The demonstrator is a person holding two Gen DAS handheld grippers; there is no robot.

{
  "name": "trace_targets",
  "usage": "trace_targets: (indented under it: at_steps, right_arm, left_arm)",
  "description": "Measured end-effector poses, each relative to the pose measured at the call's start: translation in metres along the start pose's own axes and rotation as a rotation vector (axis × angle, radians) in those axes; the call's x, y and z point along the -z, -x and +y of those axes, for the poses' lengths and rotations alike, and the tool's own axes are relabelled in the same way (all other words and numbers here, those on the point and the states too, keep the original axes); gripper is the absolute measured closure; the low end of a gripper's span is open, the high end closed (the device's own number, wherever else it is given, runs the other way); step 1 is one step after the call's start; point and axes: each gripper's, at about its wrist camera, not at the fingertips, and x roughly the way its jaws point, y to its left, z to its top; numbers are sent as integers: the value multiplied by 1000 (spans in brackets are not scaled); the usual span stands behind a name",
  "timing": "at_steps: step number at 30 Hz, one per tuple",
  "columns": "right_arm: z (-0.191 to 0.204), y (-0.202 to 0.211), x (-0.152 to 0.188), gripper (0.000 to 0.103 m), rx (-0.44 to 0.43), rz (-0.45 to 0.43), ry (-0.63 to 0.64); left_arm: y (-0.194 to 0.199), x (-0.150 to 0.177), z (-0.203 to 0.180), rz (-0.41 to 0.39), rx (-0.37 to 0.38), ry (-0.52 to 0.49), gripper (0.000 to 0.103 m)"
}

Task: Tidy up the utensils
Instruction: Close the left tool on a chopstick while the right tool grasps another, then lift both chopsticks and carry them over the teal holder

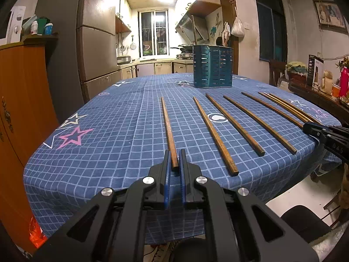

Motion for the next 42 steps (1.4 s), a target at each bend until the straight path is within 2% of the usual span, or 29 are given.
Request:
trace_targets:
  at_steps: [7,14,21,27,34,42]
  right_arm:
    - [-6,14,-7,95,-10,-19,3]
    - [-6,39,-22,96,-3,-91,42]
    - [-13,59,-46,96,-1,-161,48]
    - [-20,69,-72,96,-17,-211,67]
    - [-23,72,-107,96,-45,-244,95]
    - [-25,68,-147,96,-88,-266,129]
  left_arm:
    - [11,-9,9,-9,-12,32,98]
    - [32,-28,10,-66,-16,50,98]
    - [50,-60,12,-146,-2,78,98]
    - [58,-91,11,-180,-7,82,98]
    - [58,-126,7,-192,-19,69,98]
    - [48,-164,11,-156,8,83,98]
